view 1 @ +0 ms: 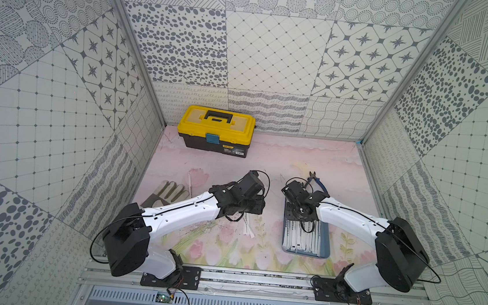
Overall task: Put the straws into the storage box
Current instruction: Place the straw in the storage box, then pick up the straw from the center of the board.
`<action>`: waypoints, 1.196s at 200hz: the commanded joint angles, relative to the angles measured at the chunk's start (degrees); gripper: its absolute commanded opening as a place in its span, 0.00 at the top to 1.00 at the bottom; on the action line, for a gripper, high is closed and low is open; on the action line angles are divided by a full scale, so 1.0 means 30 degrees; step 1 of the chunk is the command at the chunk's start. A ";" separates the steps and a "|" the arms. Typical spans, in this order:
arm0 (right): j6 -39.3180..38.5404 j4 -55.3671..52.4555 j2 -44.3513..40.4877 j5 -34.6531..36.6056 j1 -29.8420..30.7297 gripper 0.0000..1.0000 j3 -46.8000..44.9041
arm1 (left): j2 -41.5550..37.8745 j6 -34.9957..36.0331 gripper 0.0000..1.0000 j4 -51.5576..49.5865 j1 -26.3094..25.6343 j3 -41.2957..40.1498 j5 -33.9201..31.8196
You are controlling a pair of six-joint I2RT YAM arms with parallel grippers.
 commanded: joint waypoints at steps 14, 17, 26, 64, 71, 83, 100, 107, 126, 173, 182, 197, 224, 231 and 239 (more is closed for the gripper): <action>0.0958 0.1119 -0.0397 0.0651 0.1445 0.64 0.1352 | -0.0876 0.1284 0.52 -0.2732 0.0740 0.0756 -0.1931; 0.0979 0.1164 -0.0357 0.0600 0.1550 0.64 0.1465 | -0.0961 0.1315 0.52 -0.2918 0.0853 0.0737 -0.1979; 0.1006 0.1299 -0.0186 0.0574 0.2042 0.63 0.1824 | -0.1318 0.1349 0.52 -0.3373 0.1320 0.0612 -0.2019; 0.0750 0.1662 0.1261 0.0349 0.3477 0.61 0.3282 | -0.3043 0.1728 0.52 -0.4005 0.3235 -0.0456 -0.2459; 0.0703 0.1755 0.1588 0.0222 0.3584 0.61 0.3507 | -0.3336 0.1866 0.52 -0.4075 0.3462 -0.0635 -0.2636; 0.0646 0.1785 0.2141 0.0153 0.3753 0.60 0.3939 | -0.3761 0.2019 0.51 -0.4158 0.3862 -0.0954 -0.2986; 0.0542 0.1837 0.2791 0.0044 0.3906 0.60 0.4624 | -0.4335 0.2162 0.51 -0.3932 0.4505 -0.1451 -0.3092; 0.0510 0.1872 0.3055 -0.0046 0.3953 0.60 0.4923 | -0.4528 0.2169 0.51 -0.3842 0.4753 -0.1625 -0.2970; 0.0417 0.1744 0.3675 -0.0173 0.4056 0.60 0.5803 | -0.4722 0.2435 0.51 -0.3677 0.5381 -0.1802 -0.2607; 0.0623 0.1760 0.4650 -0.0436 0.4574 0.59 0.6403 | -0.4826 0.2133 0.51 -0.2993 0.6570 -0.2976 -0.2124; 0.0615 0.1662 0.4671 -0.0314 0.4668 0.59 0.6374 | -0.4940 0.1822 0.51 -0.2891 0.6749 -0.3330 -0.2149; 0.0591 0.1573 0.4204 0.0255 0.4699 0.59 0.5946 | -0.5021 0.1219 0.51 -0.3085 0.7283 -0.3860 -0.2231; -0.0019 0.1650 0.3857 -0.0160 0.4699 0.72 0.5508 | -0.5177 0.0705 0.51 -0.3468 0.8526 -0.4354 -0.1980; -0.0140 0.1503 0.4203 -0.0512 0.4732 0.74 0.5718 | -0.5283 0.0628 0.50 -0.3336 0.8712 -0.4505 -0.1867; -0.0305 0.1381 0.4685 -0.0846 0.4773 0.75 0.6025 | -0.5410 0.0497 0.50 -0.3132 0.8873 -0.4681 -0.1733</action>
